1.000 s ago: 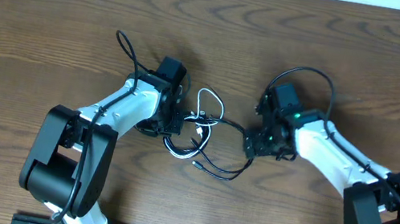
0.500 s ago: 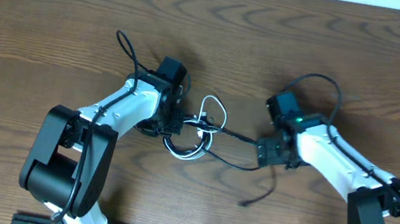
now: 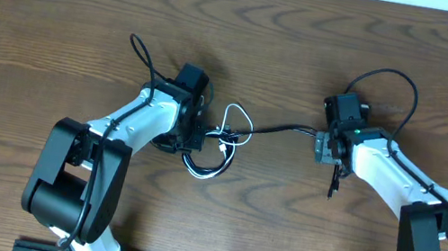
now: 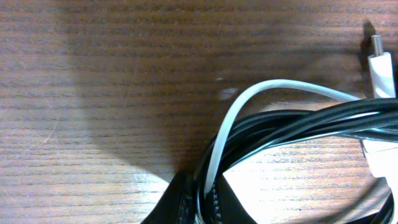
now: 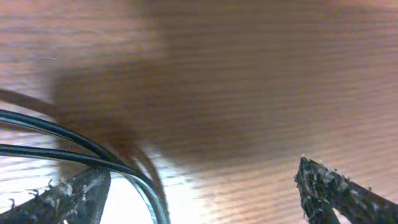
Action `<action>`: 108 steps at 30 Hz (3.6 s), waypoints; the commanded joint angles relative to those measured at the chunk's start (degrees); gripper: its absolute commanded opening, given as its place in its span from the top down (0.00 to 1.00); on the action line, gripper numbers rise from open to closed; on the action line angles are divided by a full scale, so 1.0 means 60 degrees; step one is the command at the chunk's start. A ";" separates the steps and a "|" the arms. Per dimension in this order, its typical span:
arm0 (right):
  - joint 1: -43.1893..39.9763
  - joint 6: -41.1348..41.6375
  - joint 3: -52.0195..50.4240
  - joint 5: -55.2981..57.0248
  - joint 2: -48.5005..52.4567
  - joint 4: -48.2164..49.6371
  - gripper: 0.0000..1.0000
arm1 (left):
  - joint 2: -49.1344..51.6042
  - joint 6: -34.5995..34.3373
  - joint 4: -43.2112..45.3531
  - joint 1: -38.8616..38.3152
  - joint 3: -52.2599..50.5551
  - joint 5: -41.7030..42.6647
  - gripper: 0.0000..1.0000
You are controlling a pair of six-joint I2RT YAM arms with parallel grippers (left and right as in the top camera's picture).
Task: Untangle cables
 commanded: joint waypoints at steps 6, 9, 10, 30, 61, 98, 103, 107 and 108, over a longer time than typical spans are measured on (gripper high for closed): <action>0.0029 -0.0284 0.1155 -0.3115 0.0572 -0.2033 0.15 | 0.0036 0.0025 -0.0350 0.0106 0.0189 -0.0357 0.92; 0.0120 -0.0284 0.2025 -0.4499 0.0313 -0.2517 0.15 | -0.0153 0.0495 -0.0339 0.0106 0.0189 0.0219 0.93; 0.0160 -0.0284 0.2226 -0.4969 0.0244 -0.2528 0.14 | -0.0219 0.0597 -0.0335 0.0106 0.0189 0.0310 0.93; 0.1730 -0.0160 0.2514 -0.5049 0.0215 -0.0798 0.10 | -0.0590 0.1683 -0.0240 0.0106 0.0189 0.1759 0.93; 0.2568 -0.0106 0.2495 -0.1060 0.3206 -0.1617 0.07 | -0.0586 0.0568 -0.0288 0.0106 0.0175 -0.0087 0.93; 0.0852 0.0393 0.4645 -0.1093 0.2350 -0.6779 0.14 | -0.0823 0.0528 -0.0382 0.0102 0.0171 0.0324 0.92; 0.0841 -0.0087 0.4819 -0.3195 0.1322 -0.6798 0.10 | -0.0823 0.0528 -0.0379 0.0106 0.0171 0.0331 0.65; 0.0845 -0.0780 0.4819 -0.4991 0.0856 -0.6772 0.07 | -0.0823 0.0525 -0.0375 0.0106 0.0168 0.0117 0.54; 0.0845 -0.0954 0.4819 -0.5570 0.0852 -0.6757 0.05 | -0.0823 0.0492 -0.0379 0.0106 0.0168 -0.0106 0.53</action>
